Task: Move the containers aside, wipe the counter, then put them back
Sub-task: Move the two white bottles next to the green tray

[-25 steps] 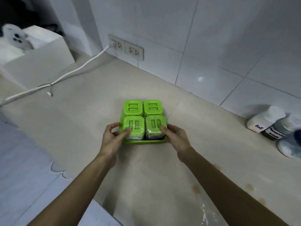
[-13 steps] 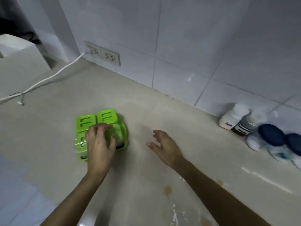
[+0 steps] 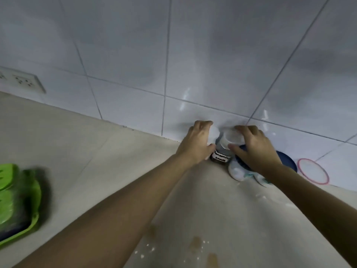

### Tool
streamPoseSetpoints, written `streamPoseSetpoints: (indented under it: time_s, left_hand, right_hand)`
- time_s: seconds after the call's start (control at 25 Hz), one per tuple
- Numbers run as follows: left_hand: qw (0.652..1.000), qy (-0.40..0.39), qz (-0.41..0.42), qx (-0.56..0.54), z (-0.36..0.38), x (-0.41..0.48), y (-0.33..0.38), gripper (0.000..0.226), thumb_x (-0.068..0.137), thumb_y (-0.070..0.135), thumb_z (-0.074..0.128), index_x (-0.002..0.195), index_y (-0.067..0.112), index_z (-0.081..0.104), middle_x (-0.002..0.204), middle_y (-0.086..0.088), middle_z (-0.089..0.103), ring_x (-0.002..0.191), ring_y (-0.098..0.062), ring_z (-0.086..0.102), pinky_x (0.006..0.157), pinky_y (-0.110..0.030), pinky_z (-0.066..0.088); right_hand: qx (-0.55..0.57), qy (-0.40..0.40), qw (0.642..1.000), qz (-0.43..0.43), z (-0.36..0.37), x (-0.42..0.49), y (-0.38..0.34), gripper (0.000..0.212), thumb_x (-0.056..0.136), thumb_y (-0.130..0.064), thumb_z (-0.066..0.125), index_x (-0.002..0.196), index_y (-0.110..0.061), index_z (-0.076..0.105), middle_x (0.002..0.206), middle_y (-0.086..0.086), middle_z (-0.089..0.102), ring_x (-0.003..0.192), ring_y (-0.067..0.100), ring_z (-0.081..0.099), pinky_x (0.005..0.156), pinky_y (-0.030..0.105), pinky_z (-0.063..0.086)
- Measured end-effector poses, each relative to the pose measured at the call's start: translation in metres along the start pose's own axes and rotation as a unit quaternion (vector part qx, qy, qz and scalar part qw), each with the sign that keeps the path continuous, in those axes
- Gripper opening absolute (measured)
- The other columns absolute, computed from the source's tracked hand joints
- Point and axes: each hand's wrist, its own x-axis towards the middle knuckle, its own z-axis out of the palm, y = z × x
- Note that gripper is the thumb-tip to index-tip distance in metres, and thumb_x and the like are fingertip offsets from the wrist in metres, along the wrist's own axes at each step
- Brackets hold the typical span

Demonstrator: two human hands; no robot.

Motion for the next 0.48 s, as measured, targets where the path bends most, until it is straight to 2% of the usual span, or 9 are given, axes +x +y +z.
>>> streamPoseSetpoints:
  time_s: [0.12, 0.2, 0.32, 0.48]
  left_hand:
    - [0.999, -0.007, 0.006, 0.052, 0.010, 0.015, -0.006, 0.060, 0.086, 0.013, 0.062, 0.141, 0.014, 0.037, 0.139, -0.014, 0.039, 0.121, -0.035, 0.048, 0.102, -0.041, 0.042]
    - [0.997, -0.007, 0.009, 0.081, 0.008, 0.019, -0.015, 0.060, 0.085, 0.014, 0.064, 0.140, 0.017, 0.039, 0.135, -0.015, 0.043, 0.113, -0.036, 0.053, 0.098, -0.040, 0.044]
    - [0.999, -0.025, 0.005, 0.041, 0.005, 0.022, -0.016, 0.057, 0.081, 0.018, 0.070, 0.131, 0.014, 0.044, 0.130, -0.013, 0.049, 0.112, -0.034, 0.053, 0.095, -0.037, 0.042]
    - [0.999, 0.009, -0.022, -0.021, -0.011, 0.004, -0.022, 0.051, 0.077, 0.017, 0.074, 0.120, 0.011, 0.048, 0.119, -0.014, 0.058, 0.106, -0.034, 0.057, 0.088, -0.036, 0.046]
  right_hand:
    - [0.060, -0.052, 0.996, 0.043, 0.007, 0.012, -0.007, 0.057, 0.082, -0.033, 0.068, 0.132, -0.011, 0.050, 0.131, 0.018, 0.048, 0.107, 0.039, 0.055, 0.088, 0.042, 0.044]
    - [0.098, -0.040, 0.991, 0.084, 0.009, 0.019, -0.016, 0.057, 0.081, -0.031, 0.071, 0.130, -0.011, 0.051, 0.130, 0.018, 0.047, 0.106, 0.039, 0.056, 0.090, 0.040, 0.044]
    - [0.110, -0.045, 0.986, 0.114, 0.011, 0.022, -0.027, 0.060, 0.076, -0.029, 0.073, 0.130, -0.012, 0.052, 0.130, 0.017, 0.046, 0.104, 0.041, 0.056, 0.088, 0.039, 0.045]
    - [0.081, -0.046, 0.992, 0.086, 0.006, 0.022, -0.049, 0.057, 0.075, -0.028, 0.074, 0.127, -0.014, 0.055, 0.129, 0.015, 0.047, 0.102, 0.039, 0.058, 0.084, 0.038, 0.046]
